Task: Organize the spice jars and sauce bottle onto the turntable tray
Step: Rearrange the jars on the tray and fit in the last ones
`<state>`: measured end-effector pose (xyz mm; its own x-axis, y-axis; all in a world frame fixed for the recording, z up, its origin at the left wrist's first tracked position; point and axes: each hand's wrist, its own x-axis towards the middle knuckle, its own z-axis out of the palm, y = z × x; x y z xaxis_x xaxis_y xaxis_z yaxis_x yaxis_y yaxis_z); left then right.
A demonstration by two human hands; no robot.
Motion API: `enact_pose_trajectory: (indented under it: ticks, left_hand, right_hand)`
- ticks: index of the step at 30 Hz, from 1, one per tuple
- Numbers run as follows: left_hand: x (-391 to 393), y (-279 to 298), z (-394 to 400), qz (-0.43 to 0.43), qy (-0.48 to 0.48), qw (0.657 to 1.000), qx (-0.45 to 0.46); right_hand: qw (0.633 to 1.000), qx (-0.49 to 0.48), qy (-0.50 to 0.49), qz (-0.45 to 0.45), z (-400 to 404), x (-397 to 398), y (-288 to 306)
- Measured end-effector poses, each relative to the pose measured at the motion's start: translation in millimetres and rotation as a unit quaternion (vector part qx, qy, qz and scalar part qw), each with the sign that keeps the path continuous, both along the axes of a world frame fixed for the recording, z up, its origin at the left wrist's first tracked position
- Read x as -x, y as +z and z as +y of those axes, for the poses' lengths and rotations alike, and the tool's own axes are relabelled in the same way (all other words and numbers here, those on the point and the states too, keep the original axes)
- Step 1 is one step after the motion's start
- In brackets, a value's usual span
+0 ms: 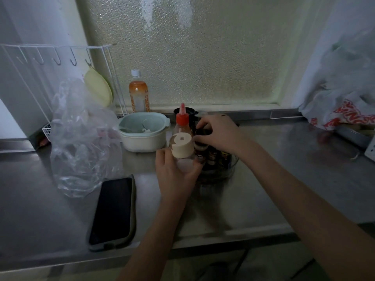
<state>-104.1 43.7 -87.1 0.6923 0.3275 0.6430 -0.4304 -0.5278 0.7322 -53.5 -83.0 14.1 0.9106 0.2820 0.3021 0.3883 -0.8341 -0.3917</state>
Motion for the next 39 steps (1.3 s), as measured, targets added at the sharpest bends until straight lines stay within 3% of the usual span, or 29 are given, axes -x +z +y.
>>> enact_pose_trajectory:
  ticks: [3, 6, 9, 11, 17, 21, 24, 28, 31, 35, 37, 39]
  left_hand:
    - [-0.4, -0.3, -0.3, -0.003, 0.007, 1.0, -0.005]
    - [-0.4, 0.6, -1.1, -0.001, 0.007, 1.0, 0.003]
    - [-1.5, 1.3, -2.0, -0.003, 0.012, 1.0, 0.001]
    - [-2.9, 1.1, -2.2, -0.001, 0.012, 1.0, -0.002]
    - [-0.2, 0.0, -3.5, -0.007, 0.008, 1.0, -0.019]
    - [-0.8, 1.1, -5.2, -0.009, 0.002, 1.0, -0.02]
    - [0.3, 2.0, -5.3, -0.016, -0.002, 1.0, -0.023]
    - [3.7, 4.6, -4.7, -0.037, -0.008, 0.999, -0.015]
    - [5.5, 5.7, -3.7, -0.072, -0.013, 0.997, -0.016]
    - [4.7, 4.8, -2.8, -0.079, -0.014, 0.996, -0.027]
    - [4.4, 4.2, -4.0, -0.076, -0.022, 0.996, -0.033]
    - [3.8, 4.2, -5.0, -0.076, -0.037, 0.996, -0.04]
  right_hand:
    - [0.993, -0.095, -0.017, -0.062, -16.9, -5.1, 10.5]
    - [0.976, -0.14, -0.127, -0.105, -58.4, -21.8, 19.4]
    - [0.983, -0.059, -0.163, 0.057, -86.3, -37.4, -0.9]
    - [0.981, -0.092, -0.139, 0.099, -84.5, -43.6, -17.5]
    - [0.975, -0.165, -0.145, -0.032, -71.6, -41.0, -25.5]
    - [0.923, -0.293, -0.158, -0.193, -71.1, -3.9, 15.1]
    - [0.917, -0.304, -0.076, -0.246, -61.4, 27.6, 44.7]
    - [0.961, -0.246, 0.0, -0.123, -32.5, 45.1, 25.6]
    - [0.988, -0.14, 0.014, -0.062, -22.1, 41.1, -10.1]
    - [0.992, 0.03, -0.045, -0.111, -19.2, 33.2, -37.9]
    - [0.988, 0.048, -0.037, -0.141, -20.7, 34.1, -35.3]
    - [0.989, -0.008, 0.003, -0.148, -23.7, 39.7, -27.8]
